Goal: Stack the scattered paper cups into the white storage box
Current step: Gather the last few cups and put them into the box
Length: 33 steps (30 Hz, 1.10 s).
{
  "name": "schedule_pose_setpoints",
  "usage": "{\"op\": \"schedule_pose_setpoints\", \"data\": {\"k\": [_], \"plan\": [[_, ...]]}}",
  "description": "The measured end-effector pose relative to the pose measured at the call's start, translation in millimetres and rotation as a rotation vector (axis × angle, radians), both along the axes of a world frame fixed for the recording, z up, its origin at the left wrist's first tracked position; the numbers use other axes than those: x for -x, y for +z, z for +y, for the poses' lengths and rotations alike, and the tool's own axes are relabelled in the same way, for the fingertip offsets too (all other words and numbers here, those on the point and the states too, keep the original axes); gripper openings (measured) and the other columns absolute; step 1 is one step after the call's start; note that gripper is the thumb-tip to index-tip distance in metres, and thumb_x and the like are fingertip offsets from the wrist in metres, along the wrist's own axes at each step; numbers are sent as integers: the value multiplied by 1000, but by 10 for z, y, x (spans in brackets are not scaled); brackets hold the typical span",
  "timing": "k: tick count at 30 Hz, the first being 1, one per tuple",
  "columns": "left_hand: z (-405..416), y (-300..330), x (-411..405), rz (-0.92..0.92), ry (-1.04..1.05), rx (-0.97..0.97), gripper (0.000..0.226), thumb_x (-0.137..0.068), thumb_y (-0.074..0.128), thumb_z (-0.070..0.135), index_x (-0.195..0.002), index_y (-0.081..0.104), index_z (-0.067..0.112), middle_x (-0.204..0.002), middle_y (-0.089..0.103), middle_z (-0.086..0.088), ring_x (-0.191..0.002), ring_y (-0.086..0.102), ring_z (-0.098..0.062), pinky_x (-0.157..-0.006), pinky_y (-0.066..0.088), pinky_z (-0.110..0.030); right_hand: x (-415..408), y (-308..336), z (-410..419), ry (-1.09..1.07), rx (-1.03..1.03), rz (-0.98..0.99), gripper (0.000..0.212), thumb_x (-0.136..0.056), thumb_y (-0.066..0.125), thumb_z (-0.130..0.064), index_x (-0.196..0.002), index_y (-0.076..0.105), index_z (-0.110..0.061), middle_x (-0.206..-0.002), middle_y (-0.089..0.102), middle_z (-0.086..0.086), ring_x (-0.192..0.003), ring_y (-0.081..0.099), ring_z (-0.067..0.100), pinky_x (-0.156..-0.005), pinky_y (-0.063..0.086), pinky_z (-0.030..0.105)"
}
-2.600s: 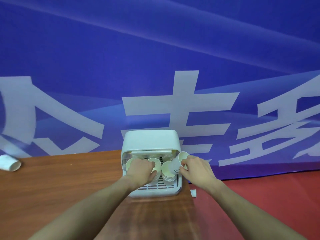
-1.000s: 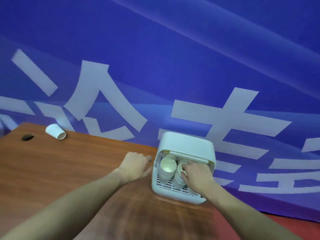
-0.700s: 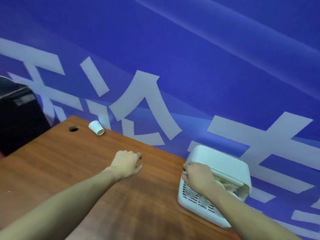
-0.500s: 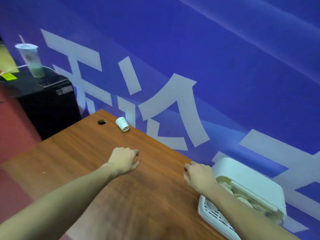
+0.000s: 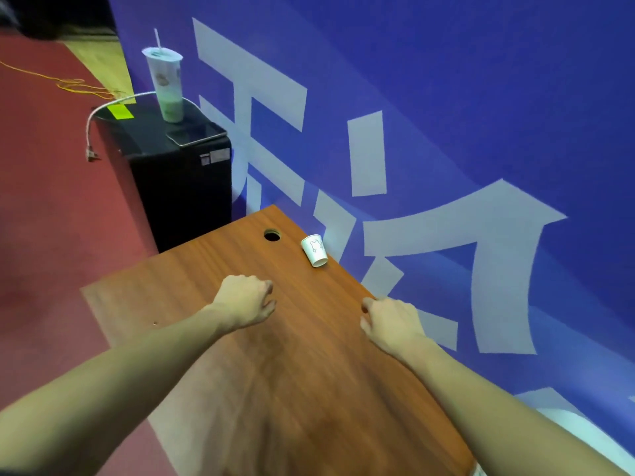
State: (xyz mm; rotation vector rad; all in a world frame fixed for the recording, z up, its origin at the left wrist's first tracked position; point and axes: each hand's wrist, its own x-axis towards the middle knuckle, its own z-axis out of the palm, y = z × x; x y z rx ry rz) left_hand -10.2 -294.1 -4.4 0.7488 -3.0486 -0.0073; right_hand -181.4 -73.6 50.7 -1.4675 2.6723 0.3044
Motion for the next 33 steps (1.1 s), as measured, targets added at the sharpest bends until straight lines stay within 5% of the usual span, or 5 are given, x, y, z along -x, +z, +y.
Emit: {"op": "schedule_pose_setpoints", "data": {"k": [15,22,30,33], "plan": [[-630,-863,890,-99,15,-125,40,-95,40,51,-117,60,24,-104,70,-7,-95,67,-32,-74,49,-33,1088,-912,-1695,35,-116,-90,33,-94,44,-33,-123,55,-22,-105,63,3,-91,63,25,-71,51,36],[-750,-1425,1038,-91,93,-263,38,-90,43,53,-108,59,24,-98,71,-7,-95,67,-30,-77,48,-33,1552,-1386,-2290,-58,-87,-165,49,-94,52,-36,-139,35,-23,-108,64,5,-93,63,29,-67,45,34],[-652,-1645,1223,-3,148,-345,45,-84,36,59,-105,59,27,-94,73,1,-91,68,-23,-76,48,-30,1807,-1794,-2477,-103,-74,-269,90,-87,59,-45,-152,-4,-40,-114,60,2,-94,62,27,-61,39,32],[-620,-1659,1282,-4,163,-346,39,-87,42,58,-104,59,28,-95,73,1,-93,67,-22,-76,46,-30,1840,-1809,-2469,-104,-51,-295,77,-82,65,-44,-143,19,-34,-113,62,3,-94,63,28,-63,41,32]]}}
